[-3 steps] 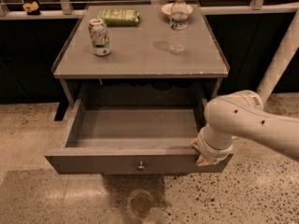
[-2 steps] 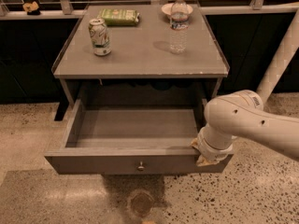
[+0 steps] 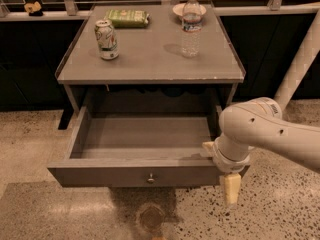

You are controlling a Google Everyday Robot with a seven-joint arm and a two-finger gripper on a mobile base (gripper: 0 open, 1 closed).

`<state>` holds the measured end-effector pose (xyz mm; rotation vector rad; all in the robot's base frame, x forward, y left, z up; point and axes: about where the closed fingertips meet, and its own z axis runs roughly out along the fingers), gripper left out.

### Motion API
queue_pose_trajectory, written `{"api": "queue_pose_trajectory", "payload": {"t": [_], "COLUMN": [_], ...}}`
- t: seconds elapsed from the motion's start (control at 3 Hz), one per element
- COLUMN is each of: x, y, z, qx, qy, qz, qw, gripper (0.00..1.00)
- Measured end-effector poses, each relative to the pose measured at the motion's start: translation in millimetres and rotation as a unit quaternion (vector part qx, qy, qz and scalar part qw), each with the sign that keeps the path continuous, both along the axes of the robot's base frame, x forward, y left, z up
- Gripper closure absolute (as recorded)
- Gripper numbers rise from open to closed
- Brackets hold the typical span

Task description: Open top drawer

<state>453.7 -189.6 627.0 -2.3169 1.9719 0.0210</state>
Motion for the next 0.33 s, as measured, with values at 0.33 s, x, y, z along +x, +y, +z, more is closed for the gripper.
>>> {"api": "queue_pose_trajectory", "payload": {"t": [0.33], "x": [0.0], "y": [0.0], "z": [0.0], "qx": [0.0], "qy": [0.0], "qz": [0.0], "qw": [1.0], "gripper": [0.0]}}
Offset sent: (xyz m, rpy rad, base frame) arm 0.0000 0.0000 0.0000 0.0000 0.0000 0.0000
